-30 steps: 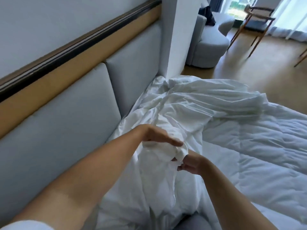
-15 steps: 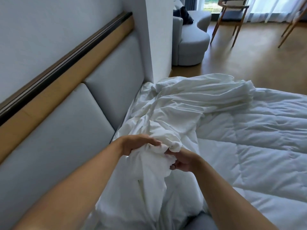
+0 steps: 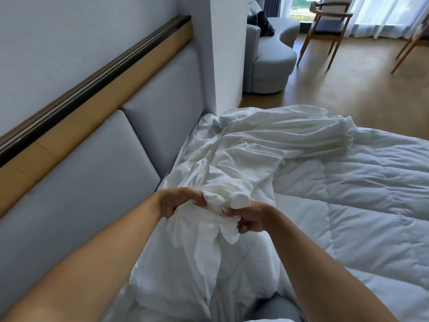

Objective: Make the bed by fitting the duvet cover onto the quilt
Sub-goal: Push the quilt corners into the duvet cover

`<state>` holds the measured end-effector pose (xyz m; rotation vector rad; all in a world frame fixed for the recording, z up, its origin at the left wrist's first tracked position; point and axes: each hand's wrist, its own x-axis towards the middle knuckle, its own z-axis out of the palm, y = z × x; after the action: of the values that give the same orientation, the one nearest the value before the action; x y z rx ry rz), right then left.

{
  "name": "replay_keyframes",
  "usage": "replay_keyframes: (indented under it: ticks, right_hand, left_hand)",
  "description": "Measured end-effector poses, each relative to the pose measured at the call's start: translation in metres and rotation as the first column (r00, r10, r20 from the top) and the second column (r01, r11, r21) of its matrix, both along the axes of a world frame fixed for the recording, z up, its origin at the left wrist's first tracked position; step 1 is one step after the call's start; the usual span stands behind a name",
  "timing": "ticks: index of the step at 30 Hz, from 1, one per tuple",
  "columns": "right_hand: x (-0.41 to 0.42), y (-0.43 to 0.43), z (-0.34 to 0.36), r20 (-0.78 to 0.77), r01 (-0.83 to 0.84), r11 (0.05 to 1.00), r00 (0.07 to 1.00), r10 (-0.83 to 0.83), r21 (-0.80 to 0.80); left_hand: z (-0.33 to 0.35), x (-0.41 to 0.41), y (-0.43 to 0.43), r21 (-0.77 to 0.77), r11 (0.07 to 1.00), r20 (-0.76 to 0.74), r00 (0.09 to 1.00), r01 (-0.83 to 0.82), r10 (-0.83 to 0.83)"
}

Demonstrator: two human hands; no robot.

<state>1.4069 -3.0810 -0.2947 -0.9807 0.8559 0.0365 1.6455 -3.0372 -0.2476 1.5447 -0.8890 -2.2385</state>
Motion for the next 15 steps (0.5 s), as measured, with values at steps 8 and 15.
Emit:
replay_keyframes:
  ticks: [8,15]
  right_hand:
    - [0.009,0.002,-0.001,0.068,0.032,0.995,0.997,-0.039,0.094]
    - [0.013,0.01,-0.011,0.021,0.052,0.998,0.998,-0.051,-0.033]
  left_hand:
    - [0.009,-0.015,-0.006,-0.097,0.988,0.114,0.984,-0.123,0.134]
    - [0.012,-0.003,0.0,-0.08,0.991,0.115,0.988,0.108,-0.099]
